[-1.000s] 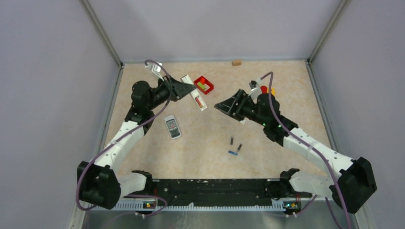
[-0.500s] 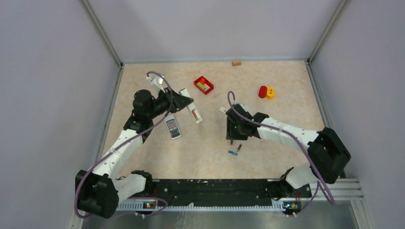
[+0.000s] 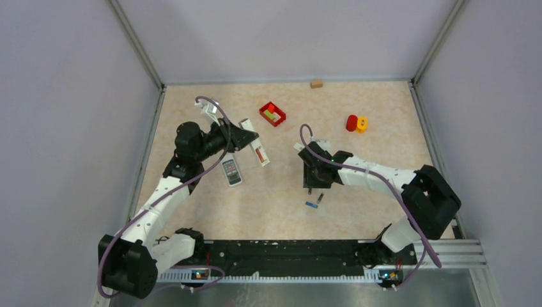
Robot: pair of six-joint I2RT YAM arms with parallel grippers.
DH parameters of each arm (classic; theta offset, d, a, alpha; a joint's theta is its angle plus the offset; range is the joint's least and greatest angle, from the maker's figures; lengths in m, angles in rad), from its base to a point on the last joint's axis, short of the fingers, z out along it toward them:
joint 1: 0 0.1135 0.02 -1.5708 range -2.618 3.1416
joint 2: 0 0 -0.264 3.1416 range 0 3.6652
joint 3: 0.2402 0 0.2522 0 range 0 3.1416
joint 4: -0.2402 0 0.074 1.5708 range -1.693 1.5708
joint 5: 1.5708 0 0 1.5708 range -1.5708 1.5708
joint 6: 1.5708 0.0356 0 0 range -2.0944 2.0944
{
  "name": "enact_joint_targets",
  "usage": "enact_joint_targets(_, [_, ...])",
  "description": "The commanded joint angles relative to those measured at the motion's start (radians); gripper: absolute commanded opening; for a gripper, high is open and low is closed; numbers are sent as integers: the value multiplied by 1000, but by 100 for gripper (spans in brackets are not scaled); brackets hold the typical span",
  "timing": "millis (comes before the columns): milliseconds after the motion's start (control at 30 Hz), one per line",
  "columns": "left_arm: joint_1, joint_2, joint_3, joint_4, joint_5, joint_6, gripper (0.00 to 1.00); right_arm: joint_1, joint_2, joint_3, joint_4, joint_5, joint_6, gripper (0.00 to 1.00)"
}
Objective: Load the batteries into the remote control
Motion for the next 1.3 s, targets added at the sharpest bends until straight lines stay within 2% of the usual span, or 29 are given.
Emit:
enact_joint_targets(0, [3, -18, -2, 29, -3, 20, 0, 3, 15, 33, 32, 29, 13, 43])
enact_joint_targets(133, [3, -21, 1, 26, -5, 22, 0, 3, 9, 29, 26, 23, 1, 40])
enact_joint_targets(600, [3, -25, -7, 15, -15, 27, 0, -6, -55, -24, -112, 38, 29, 41])
enact_joint_targets(900, [3, -37, -17, 12, -20, 27, 0, -5, -38, -70, -106, 8, 110, 34])
enact_joint_targets(1267, [3, -43, -19, 4, -25, 37, 0, -5, 19, -83, -71, -21, 127, 29])
